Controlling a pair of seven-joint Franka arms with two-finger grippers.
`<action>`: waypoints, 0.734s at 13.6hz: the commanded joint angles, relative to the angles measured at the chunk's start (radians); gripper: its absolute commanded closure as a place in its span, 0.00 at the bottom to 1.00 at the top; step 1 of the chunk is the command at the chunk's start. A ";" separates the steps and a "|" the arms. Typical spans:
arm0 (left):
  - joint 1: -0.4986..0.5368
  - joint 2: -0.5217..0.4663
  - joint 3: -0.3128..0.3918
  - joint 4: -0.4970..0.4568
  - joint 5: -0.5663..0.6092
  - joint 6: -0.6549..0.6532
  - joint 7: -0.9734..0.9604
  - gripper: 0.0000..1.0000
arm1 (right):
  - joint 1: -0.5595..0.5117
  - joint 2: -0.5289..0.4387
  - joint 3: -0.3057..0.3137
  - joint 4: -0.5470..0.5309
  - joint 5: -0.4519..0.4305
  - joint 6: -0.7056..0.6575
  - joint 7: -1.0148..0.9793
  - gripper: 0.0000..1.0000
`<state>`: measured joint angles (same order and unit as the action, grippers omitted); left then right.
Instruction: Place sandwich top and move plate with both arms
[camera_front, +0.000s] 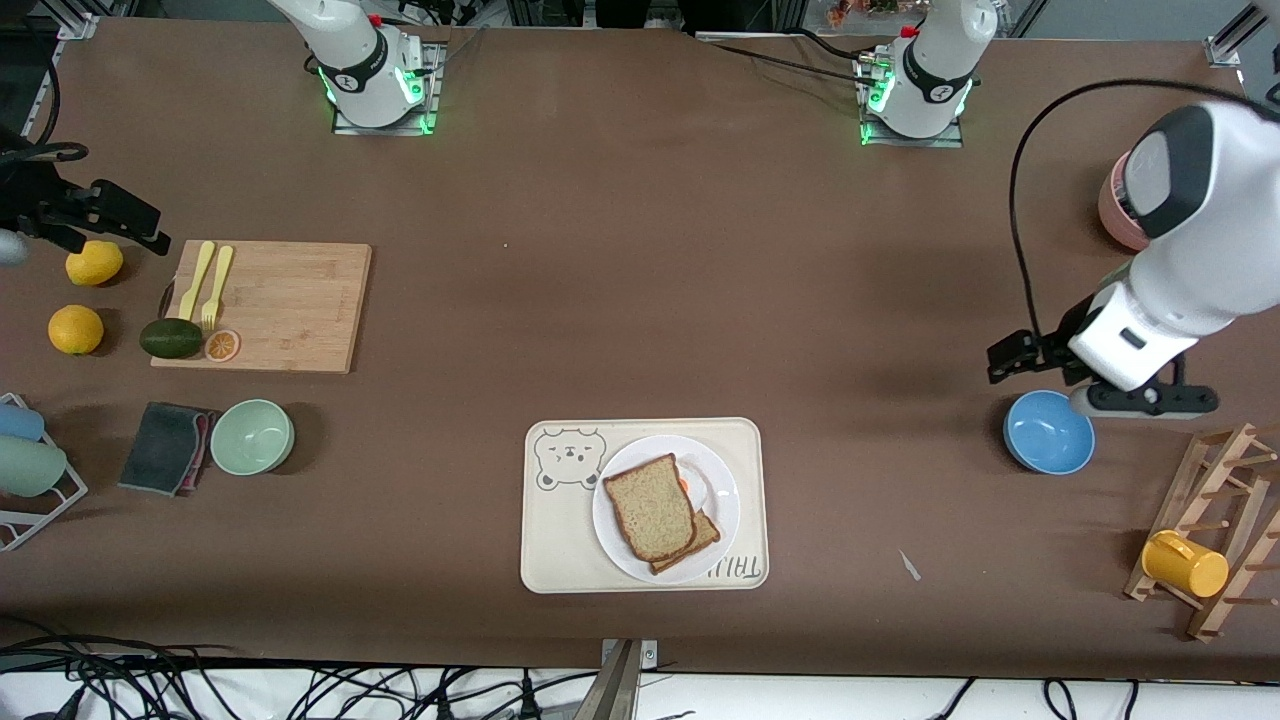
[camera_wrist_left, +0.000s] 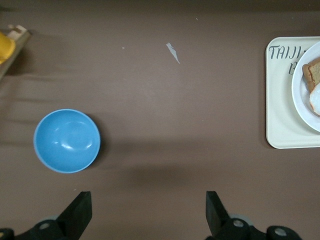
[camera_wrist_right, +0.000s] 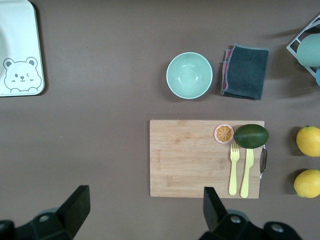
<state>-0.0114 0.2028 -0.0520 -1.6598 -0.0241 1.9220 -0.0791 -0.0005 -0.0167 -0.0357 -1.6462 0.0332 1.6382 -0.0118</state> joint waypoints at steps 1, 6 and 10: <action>0.030 -0.086 -0.006 -0.028 0.036 -0.049 -0.024 0.00 | -0.016 -0.012 0.016 -0.006 -0.006 -0.001 0.006 0.00; 0.038 -0.143 -0.006 0.009 0.036 -0.133 -0.031 0.00 | -0.016 -0.012 0.016 -0.006 -0.006 -0.001 0.006 0.00; 0.038 -0.145 -0.006 0.107 0.035 -0.215 -0.031 0.00 | -0.016 -0.012 0.016 -0.006 -0.006 -0.001 0.007 0.00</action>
<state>0.0243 0.0604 -0.0521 -1.6017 -0.0197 1.7530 -0.0948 -0.0005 -0.0167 -0.0356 -1.6462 0.0332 1.6382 -0.0118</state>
